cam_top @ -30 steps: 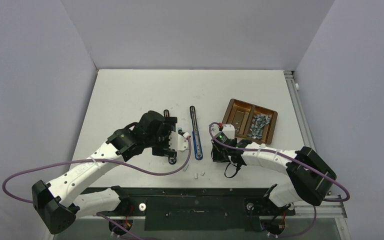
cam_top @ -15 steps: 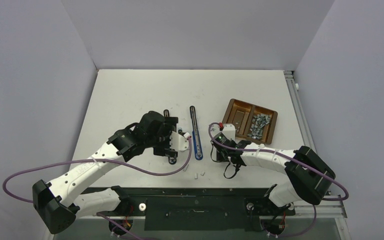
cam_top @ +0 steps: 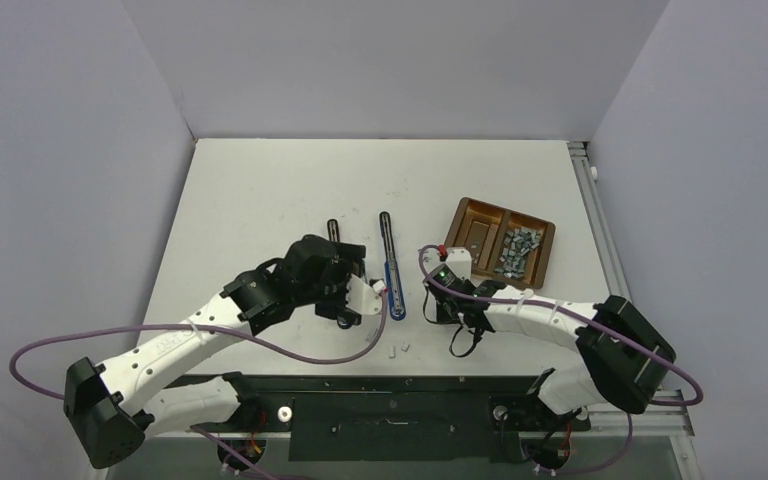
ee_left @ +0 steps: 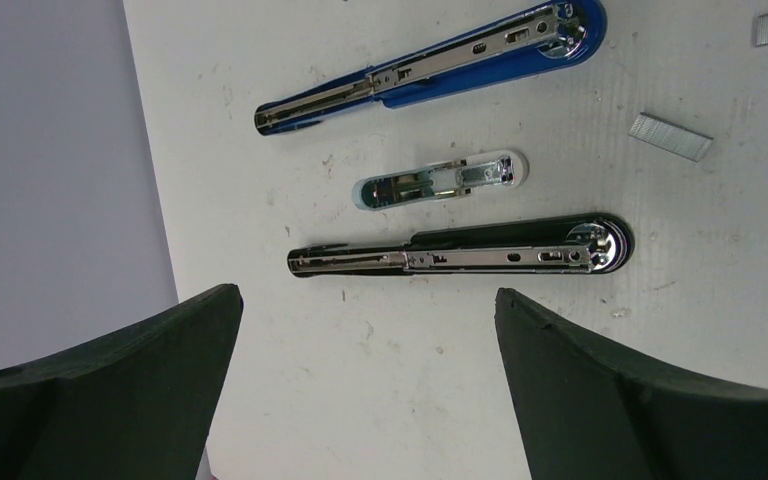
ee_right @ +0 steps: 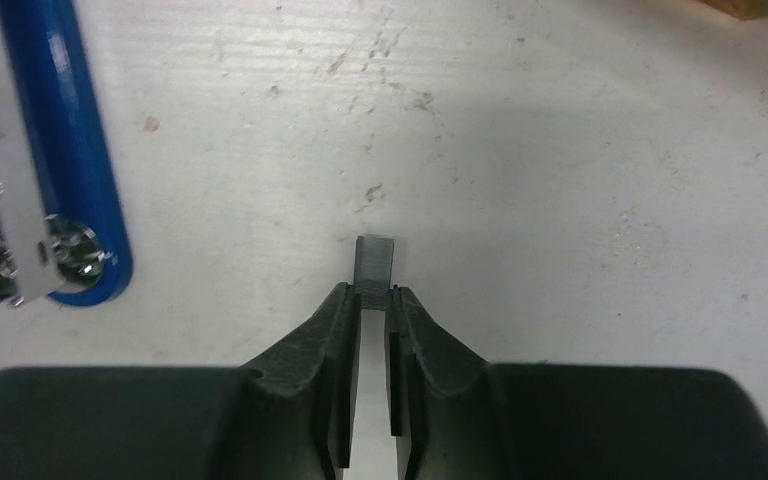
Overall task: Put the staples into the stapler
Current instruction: Pick up the staple from the center of the board.
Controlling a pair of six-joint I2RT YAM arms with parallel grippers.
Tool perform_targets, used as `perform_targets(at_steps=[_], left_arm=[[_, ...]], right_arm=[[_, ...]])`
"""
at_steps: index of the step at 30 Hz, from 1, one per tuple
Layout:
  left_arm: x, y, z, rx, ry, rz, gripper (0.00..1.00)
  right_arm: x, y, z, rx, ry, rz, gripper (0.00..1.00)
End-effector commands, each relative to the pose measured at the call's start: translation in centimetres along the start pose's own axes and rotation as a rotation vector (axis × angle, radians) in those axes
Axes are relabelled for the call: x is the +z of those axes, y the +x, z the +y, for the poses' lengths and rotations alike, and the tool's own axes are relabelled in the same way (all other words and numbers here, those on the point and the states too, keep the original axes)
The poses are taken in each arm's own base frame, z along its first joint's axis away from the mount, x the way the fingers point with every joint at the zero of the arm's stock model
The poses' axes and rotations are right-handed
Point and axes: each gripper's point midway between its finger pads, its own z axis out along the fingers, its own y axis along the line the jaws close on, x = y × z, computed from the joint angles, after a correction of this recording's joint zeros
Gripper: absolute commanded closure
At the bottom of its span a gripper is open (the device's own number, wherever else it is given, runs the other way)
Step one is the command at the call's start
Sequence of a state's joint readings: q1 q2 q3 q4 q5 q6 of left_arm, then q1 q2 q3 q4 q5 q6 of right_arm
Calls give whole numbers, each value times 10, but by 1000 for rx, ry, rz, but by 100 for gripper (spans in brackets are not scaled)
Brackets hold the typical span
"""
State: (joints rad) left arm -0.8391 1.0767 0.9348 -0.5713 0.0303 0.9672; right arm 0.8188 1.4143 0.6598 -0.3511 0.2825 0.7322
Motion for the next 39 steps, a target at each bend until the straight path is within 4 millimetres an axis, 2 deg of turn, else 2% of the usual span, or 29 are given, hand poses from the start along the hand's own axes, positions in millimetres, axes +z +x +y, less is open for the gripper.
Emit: perform_targets(at_steps=[1, 5, 10, 17, 23, 28, 37, 39], left_arm=[[-4, -34, 22, 108, -148, -159, 4], [-4, -54, 26, 218, -242, -247, 4], [-14, -78, 35, 392, -400, -350, 4], [-22, -103, 36, 627, -555, -474, 4], [-22, -122, 56, 686, -646, -494, 4], [-25, -131, 59, 735, -667, -518, 4], [-34, -140, 79, 706, -707, -516, 0], [-36, -144, 81, 707, -709, -525, 7]], right_arm=[[-32, -31, 29, -3, -162, -36, 91], [-65, -59, 53, 4, -348, -26, 91], [-117, -91, 76, 56, -670, -14, 91], [-176, -110, 102, 117, -1095, 34, 91], [-201, -125, 108, 126, -1269, 5, 90], [-220, -134, 110, 176, -1395, 15, 90], [-225, -132, 111, 225, -1468, 47, 90], [-227, -133, 111, 238, -1482, 44, 90]])
